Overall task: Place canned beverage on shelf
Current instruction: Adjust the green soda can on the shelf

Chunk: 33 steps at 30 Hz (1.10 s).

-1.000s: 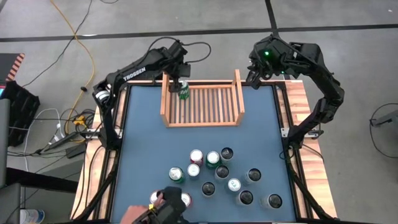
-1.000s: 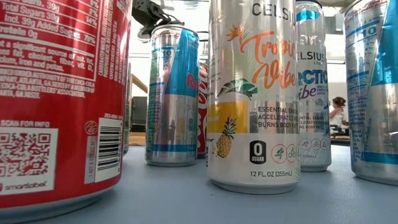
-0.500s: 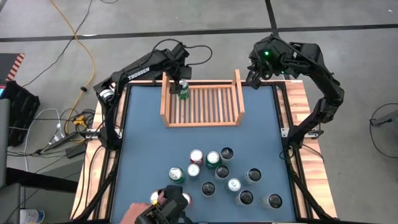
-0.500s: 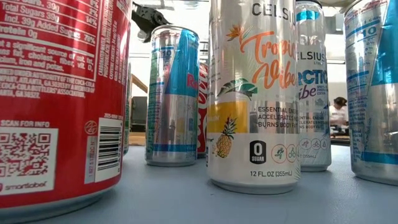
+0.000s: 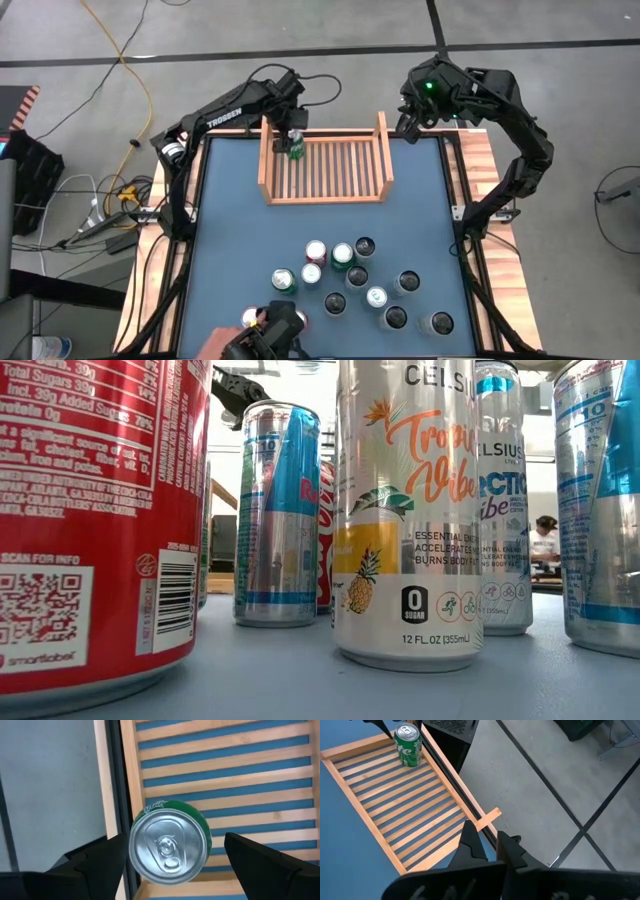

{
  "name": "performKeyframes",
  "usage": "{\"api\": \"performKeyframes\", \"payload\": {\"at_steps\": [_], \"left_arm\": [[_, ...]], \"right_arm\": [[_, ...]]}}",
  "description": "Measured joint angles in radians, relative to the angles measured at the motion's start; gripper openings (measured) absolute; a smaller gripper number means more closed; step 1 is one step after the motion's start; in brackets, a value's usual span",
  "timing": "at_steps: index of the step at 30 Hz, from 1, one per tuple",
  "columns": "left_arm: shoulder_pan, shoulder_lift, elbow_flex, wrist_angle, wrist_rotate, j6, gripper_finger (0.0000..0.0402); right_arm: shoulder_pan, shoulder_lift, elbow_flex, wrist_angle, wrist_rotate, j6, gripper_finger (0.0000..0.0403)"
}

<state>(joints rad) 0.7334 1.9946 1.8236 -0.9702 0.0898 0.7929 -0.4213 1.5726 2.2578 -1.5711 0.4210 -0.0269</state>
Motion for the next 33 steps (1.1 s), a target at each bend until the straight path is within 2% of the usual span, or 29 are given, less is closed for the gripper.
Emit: {"api": "performKeyframes", "payload": {"at_steps": [12,19,33], "left_arm": [[-0.008,0.052,0.015,-0.028,-0.050,0.007,0.0316],[-0.005,0.054,0.061,-0.068,-0.054,-0.001,0.0274],[-0.005,0.054,0.076,-0.136,-0.142,-0.038,0.0276]], "right_arm": [[0.003,0.000,0.000,0.000,-0.002,0.000,0.0000],[0.002,0.000,0.000,0.000,-0.002,0.001,0.0000],[0.002,0.000,0.000,0.000,-0.002,0.001,0.0000]]}}
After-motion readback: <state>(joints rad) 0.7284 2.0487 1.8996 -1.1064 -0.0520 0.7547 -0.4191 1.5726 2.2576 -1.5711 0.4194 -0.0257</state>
